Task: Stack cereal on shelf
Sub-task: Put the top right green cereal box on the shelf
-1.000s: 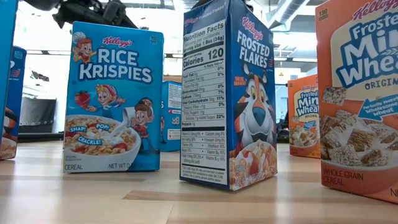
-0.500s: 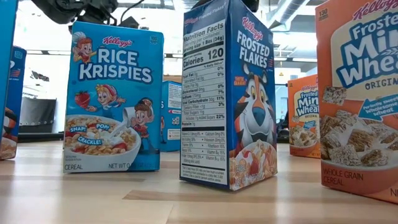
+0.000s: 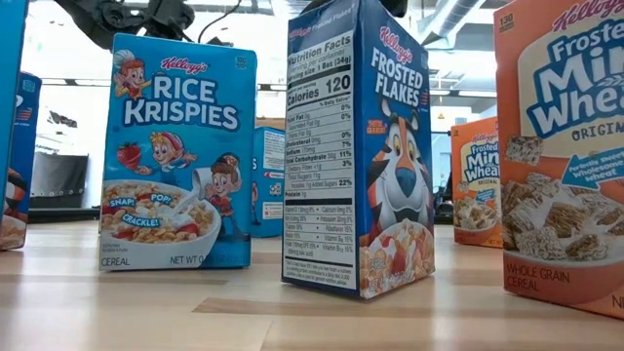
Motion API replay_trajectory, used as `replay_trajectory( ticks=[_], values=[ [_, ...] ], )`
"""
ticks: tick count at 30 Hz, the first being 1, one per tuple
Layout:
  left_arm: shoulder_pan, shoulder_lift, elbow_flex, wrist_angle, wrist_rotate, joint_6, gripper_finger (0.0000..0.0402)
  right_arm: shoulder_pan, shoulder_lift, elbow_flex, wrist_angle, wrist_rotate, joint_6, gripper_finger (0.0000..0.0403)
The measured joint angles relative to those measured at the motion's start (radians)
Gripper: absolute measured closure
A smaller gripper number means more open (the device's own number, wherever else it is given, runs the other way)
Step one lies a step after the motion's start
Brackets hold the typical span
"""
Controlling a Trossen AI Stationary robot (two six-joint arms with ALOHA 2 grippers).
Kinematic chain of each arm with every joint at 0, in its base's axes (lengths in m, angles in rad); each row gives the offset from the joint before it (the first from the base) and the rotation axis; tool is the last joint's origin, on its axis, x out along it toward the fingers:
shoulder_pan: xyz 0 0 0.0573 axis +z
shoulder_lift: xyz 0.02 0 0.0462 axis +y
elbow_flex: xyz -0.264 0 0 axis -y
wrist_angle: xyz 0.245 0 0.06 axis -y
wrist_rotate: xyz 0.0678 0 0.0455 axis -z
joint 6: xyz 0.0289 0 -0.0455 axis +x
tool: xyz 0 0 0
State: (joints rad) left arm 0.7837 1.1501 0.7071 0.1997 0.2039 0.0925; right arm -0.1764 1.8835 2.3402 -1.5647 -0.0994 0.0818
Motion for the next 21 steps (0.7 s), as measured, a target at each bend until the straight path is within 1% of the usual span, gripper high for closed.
replay_trajectory(
  ticks=[7,12,21],
  values=[
    [0.002,0.015,0.000,0.046,-0.016,0.001,0.0315,0.000,0.000,0.000,0.000,0.000,0.000,0.0101],
    [0.002,0.015,0.000,0.061,-0.055,0.002,0.0315,0.005,0.000,0.000,0.001,0.000,0.000,0.0101],
    [-0.005,0.015,0.000,0.061,-0.062,-0.098,0.0315,0.017,0.002,-0.008,0.001,0.000,0.026,0.0101]
  ],
)
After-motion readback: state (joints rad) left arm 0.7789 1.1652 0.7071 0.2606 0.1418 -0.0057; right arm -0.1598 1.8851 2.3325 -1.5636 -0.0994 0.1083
